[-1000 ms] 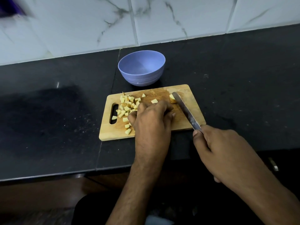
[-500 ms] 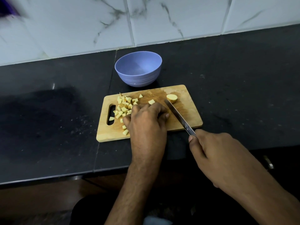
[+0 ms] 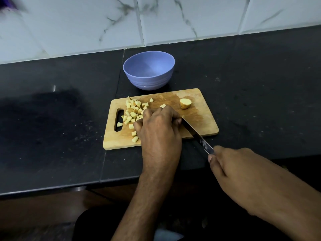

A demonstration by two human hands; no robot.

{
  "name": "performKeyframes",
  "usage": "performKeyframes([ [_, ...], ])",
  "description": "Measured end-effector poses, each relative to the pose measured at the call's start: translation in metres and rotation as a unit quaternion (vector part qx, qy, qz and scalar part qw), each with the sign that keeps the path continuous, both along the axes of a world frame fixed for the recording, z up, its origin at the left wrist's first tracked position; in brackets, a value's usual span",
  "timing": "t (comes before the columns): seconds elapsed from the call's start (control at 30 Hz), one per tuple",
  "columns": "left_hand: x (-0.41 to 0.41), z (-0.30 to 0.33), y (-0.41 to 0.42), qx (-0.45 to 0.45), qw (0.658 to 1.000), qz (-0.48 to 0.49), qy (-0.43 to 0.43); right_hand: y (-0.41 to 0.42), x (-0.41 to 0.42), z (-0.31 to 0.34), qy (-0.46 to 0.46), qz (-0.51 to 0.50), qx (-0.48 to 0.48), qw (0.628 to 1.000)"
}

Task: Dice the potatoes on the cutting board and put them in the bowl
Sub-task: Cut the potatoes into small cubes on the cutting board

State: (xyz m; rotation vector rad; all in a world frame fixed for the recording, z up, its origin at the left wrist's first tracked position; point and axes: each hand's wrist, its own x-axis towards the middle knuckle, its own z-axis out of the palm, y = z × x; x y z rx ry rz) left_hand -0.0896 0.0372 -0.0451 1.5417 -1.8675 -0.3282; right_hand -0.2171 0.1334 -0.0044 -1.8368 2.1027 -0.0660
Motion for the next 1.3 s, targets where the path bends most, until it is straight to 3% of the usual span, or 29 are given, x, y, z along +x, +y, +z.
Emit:
performKeyframes([
  [0.17,0.001,0.001,0.000,0.008,1.000,0.009,0.008,0.009,-0.001,0.009,0.011,-0.003,0.026,1.000],
  [0.57,0.001,0.001,0.001,0.016,0.999,0.023,-0.027,0.011,0.004,-0.002,-0.016,-0.035,-0.099,0.994],
  [0.83,-0.001,-0.001,0.003,-0.020,0.998,0.028,-0.047,-0.005,0.011,-0.007,-0.017,-0.013,-0.105,0.994],
  [1.3,-0.005,-0.002,0.002,-0.015,0.996,0.047,-0.070,-0.022,0.012,-0.041,0.052,-0.036,-0.110,0.992],
])
